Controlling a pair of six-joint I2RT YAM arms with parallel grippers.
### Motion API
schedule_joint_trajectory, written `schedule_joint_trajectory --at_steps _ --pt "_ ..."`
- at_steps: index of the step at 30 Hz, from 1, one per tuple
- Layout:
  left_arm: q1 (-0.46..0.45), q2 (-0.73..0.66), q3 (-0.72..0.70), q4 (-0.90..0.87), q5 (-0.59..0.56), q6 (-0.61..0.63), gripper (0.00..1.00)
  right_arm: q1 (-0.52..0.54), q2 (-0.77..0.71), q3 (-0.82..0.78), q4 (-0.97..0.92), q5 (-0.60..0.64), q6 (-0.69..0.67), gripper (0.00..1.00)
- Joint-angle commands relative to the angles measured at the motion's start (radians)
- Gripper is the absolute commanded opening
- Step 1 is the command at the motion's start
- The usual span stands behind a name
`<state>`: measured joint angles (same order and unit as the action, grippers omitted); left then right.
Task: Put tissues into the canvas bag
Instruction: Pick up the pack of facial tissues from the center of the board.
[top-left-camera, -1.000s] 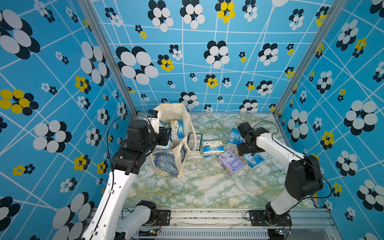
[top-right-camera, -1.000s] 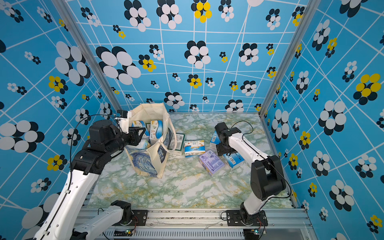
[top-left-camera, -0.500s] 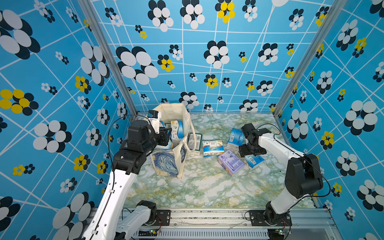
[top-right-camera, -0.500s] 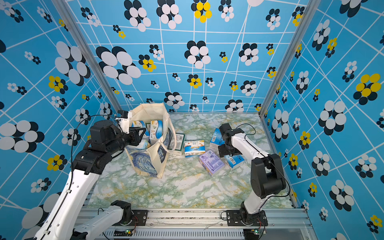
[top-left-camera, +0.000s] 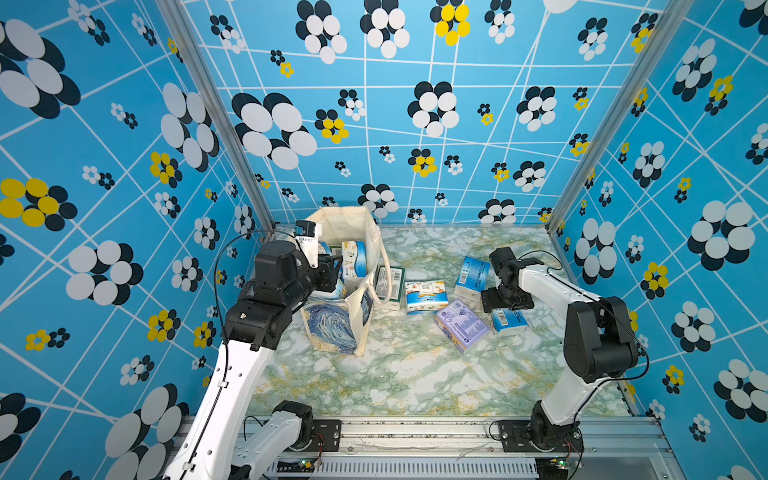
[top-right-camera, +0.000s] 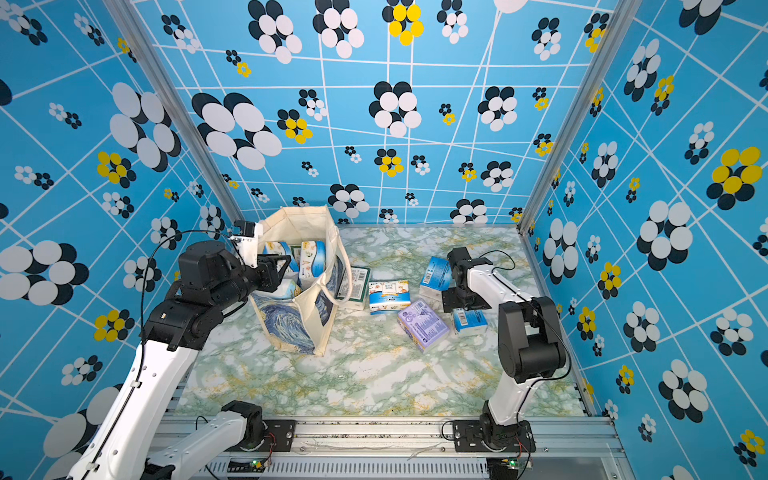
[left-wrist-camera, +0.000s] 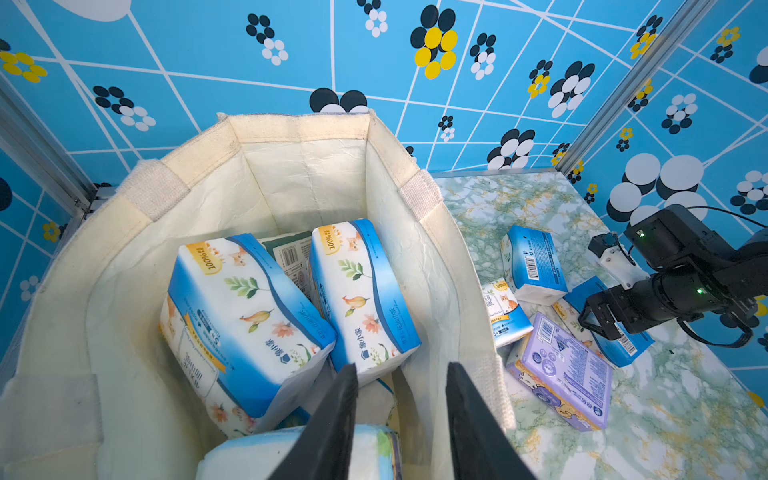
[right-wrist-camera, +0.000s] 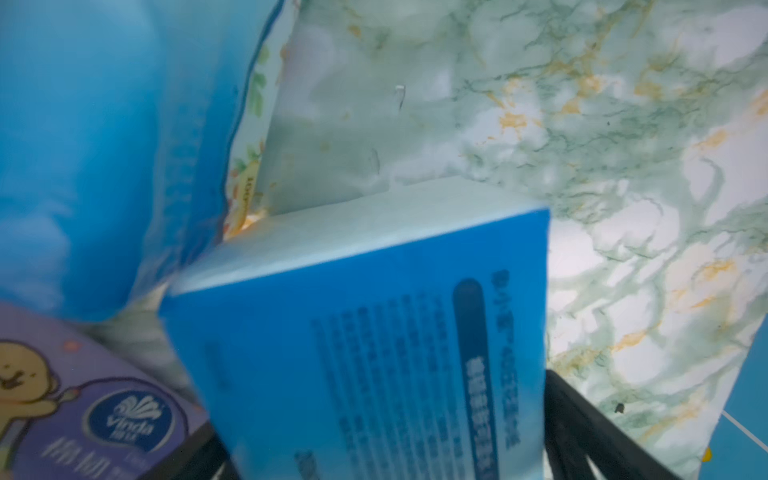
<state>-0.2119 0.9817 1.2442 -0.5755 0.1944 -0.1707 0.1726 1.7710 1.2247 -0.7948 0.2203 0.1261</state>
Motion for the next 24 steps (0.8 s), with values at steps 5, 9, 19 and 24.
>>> schedule_joint_trajectory --at_steps 5,9,19,24 --pt "-0.007 0.0 0.007 0.001 -0.07 0.013 0.39 -0.018 0.038 -0.036 0.047 -0.123 0.019 0.98" --pt "-0.007 -0.009 0.008 -0.014 -0.199 0.005 0.42 -0.021 0.029 -0.043 0.049 -0.136 0.038 0.83" --pt "0.185 -0.003 0.016 -0.058 -0.366 -0.018 0.83 -0.018 -0.22 0.019 -0.034 -0.17 0.085 0.61" --pt "0.288 0.016 -0.058 0.065 -0.194 -0.062 0.83 0.056 -0.398 0.116 0.046 -0.268 0.127 0.61"
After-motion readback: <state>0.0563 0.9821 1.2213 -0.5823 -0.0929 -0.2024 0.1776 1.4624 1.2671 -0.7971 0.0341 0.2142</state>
